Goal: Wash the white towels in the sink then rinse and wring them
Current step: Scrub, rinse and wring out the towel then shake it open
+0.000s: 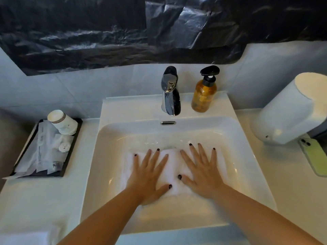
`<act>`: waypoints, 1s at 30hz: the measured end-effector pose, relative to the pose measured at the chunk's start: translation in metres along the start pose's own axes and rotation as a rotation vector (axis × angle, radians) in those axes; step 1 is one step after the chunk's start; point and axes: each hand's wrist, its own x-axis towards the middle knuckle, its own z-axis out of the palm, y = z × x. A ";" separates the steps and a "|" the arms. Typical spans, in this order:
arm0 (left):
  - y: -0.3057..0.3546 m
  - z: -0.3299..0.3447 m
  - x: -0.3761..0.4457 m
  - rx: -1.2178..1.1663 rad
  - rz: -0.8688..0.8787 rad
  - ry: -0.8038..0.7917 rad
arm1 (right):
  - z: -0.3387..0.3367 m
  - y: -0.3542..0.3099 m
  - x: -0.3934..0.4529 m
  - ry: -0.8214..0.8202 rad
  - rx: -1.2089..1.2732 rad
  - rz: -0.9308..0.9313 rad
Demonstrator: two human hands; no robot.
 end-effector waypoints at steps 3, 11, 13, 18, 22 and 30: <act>0.001 0.001 0.006 0.014 -0.009 0.021 | 0.000 -0.002 0.009 0.027 0.016 -0.001; 0.006 0.004 0.025 -0.002 -0.045 0.076 | -0.002 -0.007 0.027 0.016 0.028 0.021; 0.005 0.003 0.024 0.067 -0.059 0.085 | -0.005 -0.008 0.026 -0.011 0.018 0.023; 0.000 -0.005 0.009 0.037 0.057 0.078 | -0.011 0.003 0.011 -0.013 0.047 -0.094; -0.023 -0.011 -0.017 0.164 0.161 -0.008 | -0.014 0.029 -0.020 -0.061 -0.092 -0.340; 0.006 -0.032 -0.011 0.262 -0.034 -0.216 | -0.038 -0.007 -0.016 -0.111 -0.167 -0.101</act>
